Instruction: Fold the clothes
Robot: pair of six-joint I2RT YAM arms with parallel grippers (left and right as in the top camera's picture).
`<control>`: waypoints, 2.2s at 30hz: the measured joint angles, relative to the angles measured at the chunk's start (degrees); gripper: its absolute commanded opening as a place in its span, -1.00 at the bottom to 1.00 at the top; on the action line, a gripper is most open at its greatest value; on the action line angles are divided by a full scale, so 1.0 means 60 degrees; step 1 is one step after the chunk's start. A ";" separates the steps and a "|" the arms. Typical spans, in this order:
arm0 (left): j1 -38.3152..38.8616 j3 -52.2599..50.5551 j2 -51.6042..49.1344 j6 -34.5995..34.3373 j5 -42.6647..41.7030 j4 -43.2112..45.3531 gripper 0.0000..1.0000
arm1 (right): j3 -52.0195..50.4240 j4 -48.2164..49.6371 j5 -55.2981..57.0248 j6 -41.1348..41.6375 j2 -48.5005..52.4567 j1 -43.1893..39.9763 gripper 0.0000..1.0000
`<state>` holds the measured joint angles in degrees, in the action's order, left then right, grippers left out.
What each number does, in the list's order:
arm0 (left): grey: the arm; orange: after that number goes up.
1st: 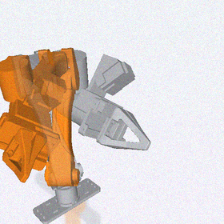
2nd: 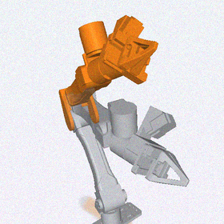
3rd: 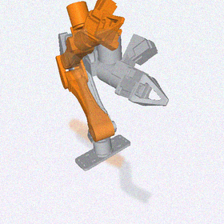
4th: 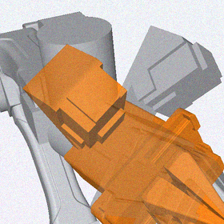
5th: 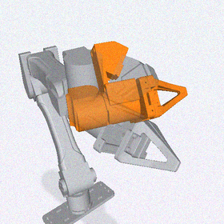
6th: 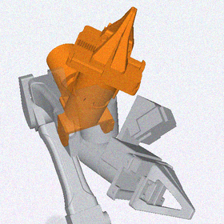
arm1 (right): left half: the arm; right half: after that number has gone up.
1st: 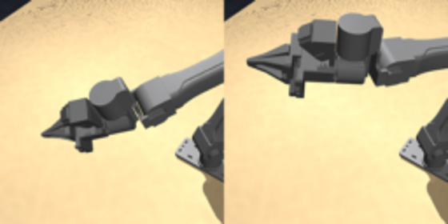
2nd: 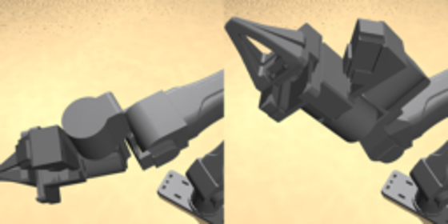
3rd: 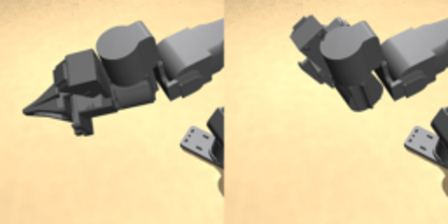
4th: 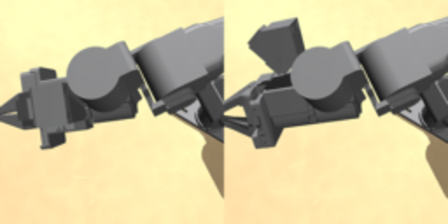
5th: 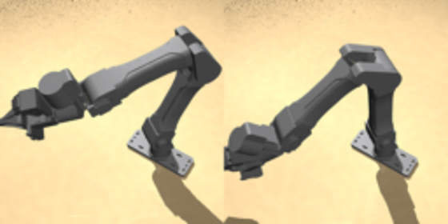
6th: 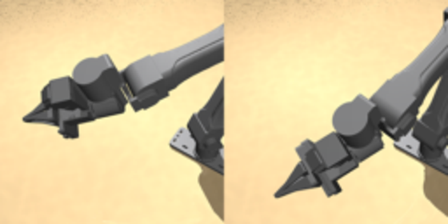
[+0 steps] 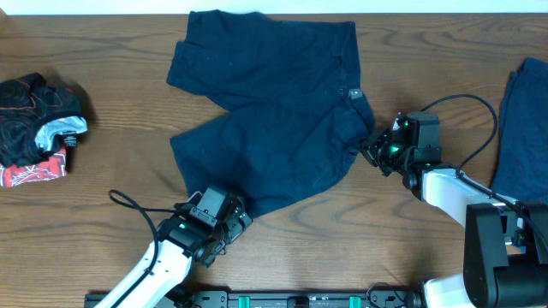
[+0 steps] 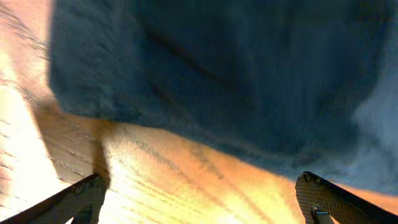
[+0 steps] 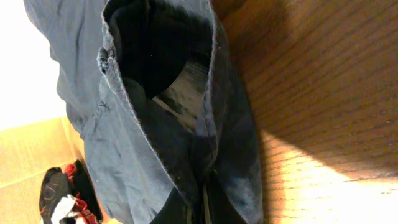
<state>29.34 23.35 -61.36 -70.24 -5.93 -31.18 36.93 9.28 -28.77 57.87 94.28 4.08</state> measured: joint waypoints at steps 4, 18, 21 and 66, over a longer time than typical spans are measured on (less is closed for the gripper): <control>-0.0240 -0.0015 -0.0007 -0.0390 0.0565 0.0055 0.97 | 0.0000 0.0000 0.0004 -0.0025 0.0000 0.0000 -0.98; -0.2422 0.0106 -0.0947 -0.0466 0.1300 0.1683 0.63 | 0.0000 0.0004 -0.0022 -0.0033 0.0000 0.0000 -0.97; -0.2430 0.0189 -0.1180 -0.0488 0.1228 0.1942 0.24 | 0.0000 0.0004 -0.0022 -0.0033 0.0000 0.0000 -0.97; -0.2280 0.4065 -0.1585 0.4503 -0.0339 0.0189 -0.88 | 0.4707 -0.9391 0.4554 -0.5854 -0.0936 -0.1169 -0.97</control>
<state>15.66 47.75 -70.87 -43.22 -7.97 -30.04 65.17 -47.07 -1.45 22.74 88.66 -2.94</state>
